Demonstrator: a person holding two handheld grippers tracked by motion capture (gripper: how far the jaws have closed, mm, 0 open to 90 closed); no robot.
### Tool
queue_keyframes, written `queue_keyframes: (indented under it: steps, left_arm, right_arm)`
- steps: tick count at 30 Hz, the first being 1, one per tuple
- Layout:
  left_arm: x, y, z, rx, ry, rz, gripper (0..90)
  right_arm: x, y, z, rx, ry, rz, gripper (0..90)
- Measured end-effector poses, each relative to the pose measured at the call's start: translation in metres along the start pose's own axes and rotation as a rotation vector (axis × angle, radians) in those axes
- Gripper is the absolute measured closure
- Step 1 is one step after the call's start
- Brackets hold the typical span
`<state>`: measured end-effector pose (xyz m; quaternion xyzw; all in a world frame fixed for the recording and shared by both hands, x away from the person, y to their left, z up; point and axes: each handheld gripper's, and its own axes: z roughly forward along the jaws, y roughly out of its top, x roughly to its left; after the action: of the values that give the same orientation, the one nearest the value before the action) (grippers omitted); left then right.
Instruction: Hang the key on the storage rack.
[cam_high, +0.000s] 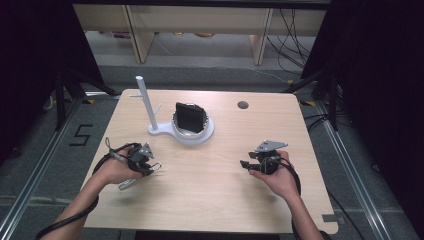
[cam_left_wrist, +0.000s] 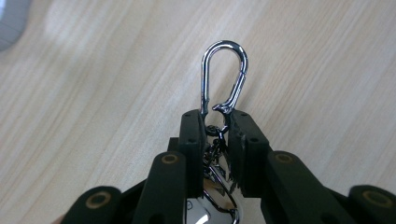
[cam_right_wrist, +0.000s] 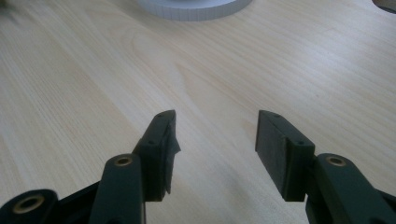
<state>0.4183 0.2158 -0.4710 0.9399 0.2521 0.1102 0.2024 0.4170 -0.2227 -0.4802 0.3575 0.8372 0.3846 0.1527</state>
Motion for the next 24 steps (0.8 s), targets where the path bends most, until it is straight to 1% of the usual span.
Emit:
queue_keyframes:
  steps: [1, 2, 3, 4, 5, 6, 7, 8, 9, 10, 11, 12, 13, 14, 15, 16, 17, 18, 19, 20, 21, 22, 23, 24]
  left_arm:
    - [-0.001, -0.002, -0.001, -0.037, 0.009, -0.025, 75.5]
    - [-0.001, -0.004, -0.003, -0.049, 0.011, -0.031, 75.5]
    - [0.0, -0.006, -0.004, -0.074, 0.024, -0.03, 75.5]
    - [0.0, -0.006, -0.004, -0.074, 0.024, -0.03, 75.5]
    - [-0.001, -0.007, -0.005, -0.097, 0.03, -0.059, 75.5]
    - [-0.001, -0.011, -0.009, -0.136, 0.045, -0.083, 75.5]
    - [-0.002, -0.012, -0.01, -0.158, 0.047, -0.108, 75.5]
    - [-0.002, -0.012, -0.01, -0.158, 0.047, -0.108, 75.5]
    - [-0.002, -0.013, -0.012, -0.167, 0.053, -0.103, 75.5]
    - [-0.005, -0.017, -0.012, -0.245, 0.095, -0.16, 75.5]
    - [-0.005, -0.018, -0.013, -0.255, 0.104, -0.162, 75.5]
    - [-0.005, -0.018, -0.013, -0.255, 0.104, -0.162, 75.5]
    - [-0.005, -0.02, -0.015, -0.267, 0.121, -0.166, 75.5]
    - [-0.005, -0.021, -0.017, -0.279, 0.133, -0.177, 75.5]
    - [-0.005, -0.023, -0.018, -0.301, 0.141, -0.193, 75.5]
    - [-0.006, -0.025, -0.019, -0.364, 0.162, -0.243, 75.5]
    - [-0.006, -0.025, -0.019, -0.364, 0.162, -0.243, 75.5]
    - [-0.006, -0.026, -0.02, -0.38, 0.163, -0.256, 75.5]
    - [-0.007, -0.027, -0.021, -0.397, 0.174, -0.274, 75.5]
    - [-0.007, -0.029, -0.022, -0.427, 0.178, -0.288, 75.5]
    - [-0.008, -0.03, -0.023, -0.439, 0.184, -0.305, 75.5]
    - [-0.008, -0.033, -0.026, -0.471, 0.201, -0.335, 75.5]
    - [-0.008, -0.033, -0.026, -0.471, 0.201, -0.335, 75.5]
    - [-0.01, -0.033, -0.025, -0.51, 0.199, -0.368, 75.5]
  right_arm:
    - [0.002, 0.0, 0.0, 0.006, 0.006, 0.021, 49.2]
    - [0.001, 0.0, 0.001, -0.003, 0.003, 0.002, 49.2]
    - [0.001, 0.0, 0.001, -0.002, 0.003, 0.001, 49.2]
    - [0.001, 0.0, 0.001, -0.002, 0.003, 0.001, 49.2]
    - [0.0, 0.0, 0.0, 0.0, -0.001, -0.001, 49.2]
    - [0.003, 0.0, 0.0, 0.004, -0.001, 0.03, 49.2]
    - [0.001, 0.0, 0.0, -0.002, -0.003, 0.008, 49.2]
    - [0.001, 0.0, 0.0, -0.002, -0.003, 0.008, 49.2]
    - [0.0, 0.0, 0.0, -0.004, -0.003, -0.003, 49.2]
    - [-0.001, 0.0, 0.0, -0.011, -0.006, -0.011, 49.2]
    - [-0.001, 0.0, 0.0, -0.012, -0.006, -0.007, 49.3]
    - [0.0, 0.0, 0.0, -0.005, -0.001, 0.009, 49.3]
    - [0.001, 0.0, -0.001, -0.001, 0.001, 0.017, 49.3]
    - [0.001, 0.0, 0.0, -0.003, 0.0, 0.014, 49.4]
    - [0.001, 0.0, 0.0, -0.003, 0.0, 0.014, 49.4]
    - [0.001, 0.0, 0.0, -0.004, -0.003, 0.016, 49.4]
    - [0.001, 0.0, 0.0, -0.006, -0.003, 0.013, 49.4]
    - [0.001, 0.0, -0.001, -0.008, -0.005, 0.014, 49.5]
    - [0.001, 0.0, -0.001, -0.011, -0.005, 0.014, 49.6]
    - [0.001, 0.0, -0.001, -0.011, -0.005, 0.014, 49.6]
    - [0.0, 0.0, -0.001, -0.023, -0.006, 0.009, 49.7]
    - [0.0, 0.0, -0.001, -0.024, -0.005, 0.01, 49.7]
    - [0.0, 0.0, -0.001, -0.024, -0.005, 0.01, 49.7]
    - [0.0, 0.0, -0.001, -0.024, -0.006, 0.01, 49.7]
